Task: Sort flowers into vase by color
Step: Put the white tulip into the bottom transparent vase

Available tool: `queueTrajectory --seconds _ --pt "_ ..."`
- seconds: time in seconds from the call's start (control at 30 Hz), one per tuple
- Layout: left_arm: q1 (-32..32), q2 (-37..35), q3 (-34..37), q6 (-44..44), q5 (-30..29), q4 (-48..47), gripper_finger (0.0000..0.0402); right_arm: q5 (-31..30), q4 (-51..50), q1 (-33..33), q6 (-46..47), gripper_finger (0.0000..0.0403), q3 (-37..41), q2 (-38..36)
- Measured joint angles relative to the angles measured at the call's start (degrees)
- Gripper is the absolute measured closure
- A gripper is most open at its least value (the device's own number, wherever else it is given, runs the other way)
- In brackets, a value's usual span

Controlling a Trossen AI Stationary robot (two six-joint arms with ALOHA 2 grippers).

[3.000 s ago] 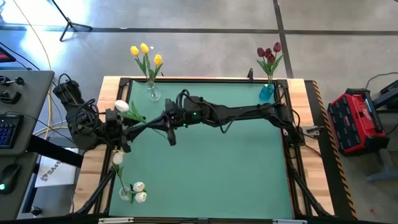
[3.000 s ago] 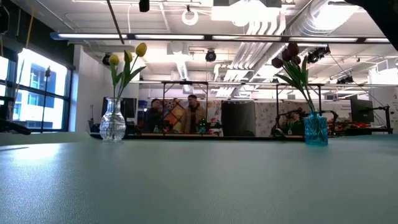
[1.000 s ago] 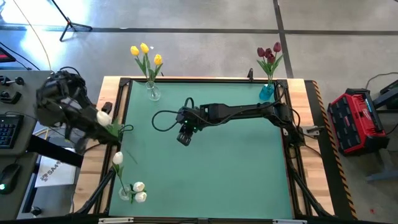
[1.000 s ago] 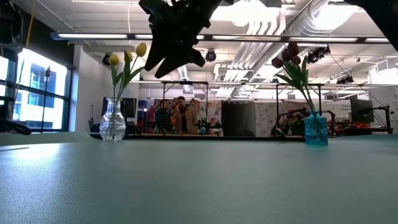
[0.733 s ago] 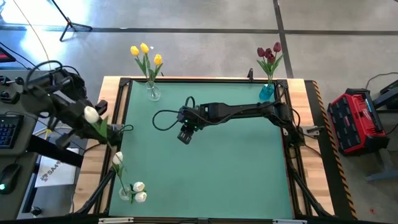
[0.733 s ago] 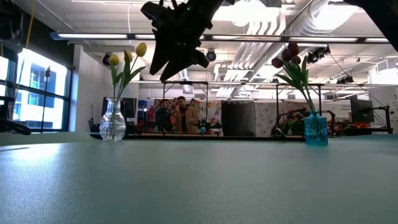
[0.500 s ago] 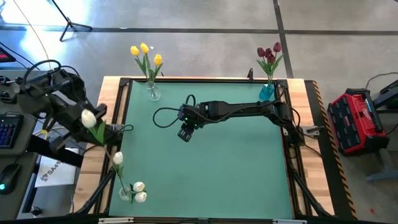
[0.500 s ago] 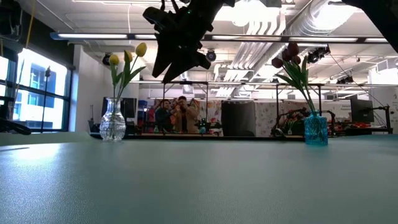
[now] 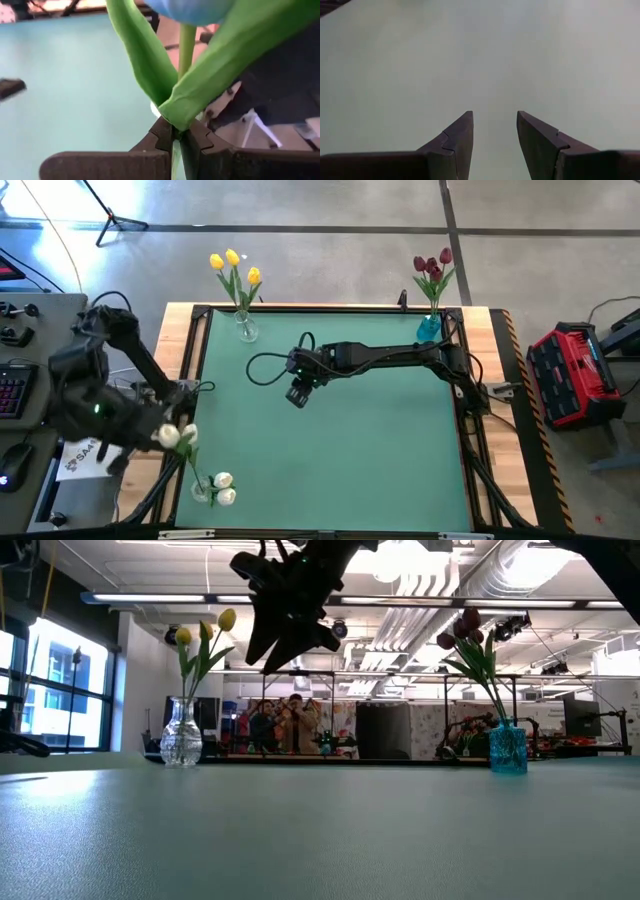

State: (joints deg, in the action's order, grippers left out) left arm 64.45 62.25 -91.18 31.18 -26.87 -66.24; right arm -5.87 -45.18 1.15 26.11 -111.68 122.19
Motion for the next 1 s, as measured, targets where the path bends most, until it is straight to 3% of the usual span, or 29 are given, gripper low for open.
queueTrajectory --seconds 0.1,0.37,0.6,1.0 --pt "4.02 1.98 0.00 4.61 -2.66 -0.03 0.0401 0.00 -1.03 0.00 0.02 0.0263 0.00 0.00" --pt "15.55 7.25 -0.04 14.57 -20.21 -0.58 0.0401 -0.39 -1.37 0.00 -0.25 0.0263 0.00 0.00" --pt "18.33 13.46 0.32 27.25 -20.80 -7.74 0.0401 -0.42 -1.32 0.02 -0.48 0.0263 0.00 0.00" --pt "18.60 18.73 0.27 34.53 -22.21 -11.25 0.0399 -0.10 -1.32 -0.02 0.02 0.0263 0.00 0.00"
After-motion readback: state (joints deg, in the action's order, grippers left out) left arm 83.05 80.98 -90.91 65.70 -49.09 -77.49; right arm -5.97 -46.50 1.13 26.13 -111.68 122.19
